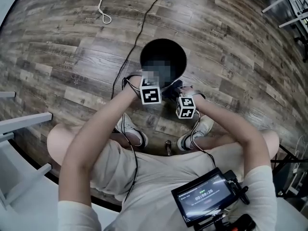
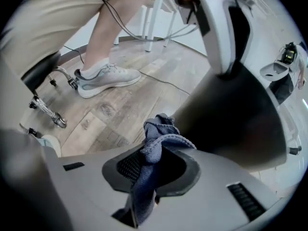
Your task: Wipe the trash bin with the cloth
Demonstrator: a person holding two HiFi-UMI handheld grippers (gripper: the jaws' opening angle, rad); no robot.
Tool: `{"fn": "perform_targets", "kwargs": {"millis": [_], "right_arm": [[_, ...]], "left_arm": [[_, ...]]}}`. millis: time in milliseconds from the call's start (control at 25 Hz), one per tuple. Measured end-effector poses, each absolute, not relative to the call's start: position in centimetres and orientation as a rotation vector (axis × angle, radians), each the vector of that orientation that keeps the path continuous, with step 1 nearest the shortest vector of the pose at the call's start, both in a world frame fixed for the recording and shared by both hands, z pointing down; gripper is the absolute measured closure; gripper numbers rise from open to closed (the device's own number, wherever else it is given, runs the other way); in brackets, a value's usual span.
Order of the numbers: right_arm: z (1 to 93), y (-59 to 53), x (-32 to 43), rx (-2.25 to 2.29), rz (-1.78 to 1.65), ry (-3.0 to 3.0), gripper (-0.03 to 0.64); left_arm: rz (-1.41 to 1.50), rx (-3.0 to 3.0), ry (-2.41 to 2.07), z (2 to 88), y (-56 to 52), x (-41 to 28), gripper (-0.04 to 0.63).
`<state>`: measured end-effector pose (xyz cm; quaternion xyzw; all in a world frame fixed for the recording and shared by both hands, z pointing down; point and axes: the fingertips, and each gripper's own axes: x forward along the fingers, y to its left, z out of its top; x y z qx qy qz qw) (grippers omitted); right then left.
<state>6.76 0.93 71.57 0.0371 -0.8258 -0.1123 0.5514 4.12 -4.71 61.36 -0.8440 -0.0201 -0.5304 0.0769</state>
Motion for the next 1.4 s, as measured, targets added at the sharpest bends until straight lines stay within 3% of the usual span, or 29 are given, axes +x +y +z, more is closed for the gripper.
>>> {"fn": "perform_targets", "kwargs": {"millis": [160,280,600,1040,1400], "right_arm": [[66.1,0.6,6.2,0.148,-0.254,-2.05,0.54],[62.8,0.1,5.2,0.212,-0.224,-2.117,0.54],[59.5,-1.5,2.9,0.354,-0.106,-2.21,0.54],[65.4,-2.1,3.0,0.278,-0.144,-2.144,0.54],[74.8,-2.1,3.4,0.132,-0.23,-2.013,0.54]], "left_arm": [[-1.52,-2.487,-0.133,60.7,-4.7,3.8,0.541],[-1.505,-2.432,-0.17,60.4,-5.7,2.4,0.489],[-1.573,-2.296,-0.225,62.2,-6.4,-0.2,0.499],[-1.495,-2.396,-0.262,61.2,-4.8,1.9,0.548],[-1.49,-2.434,-0.244,61.4,-5.2,2.3,0.551]]}}
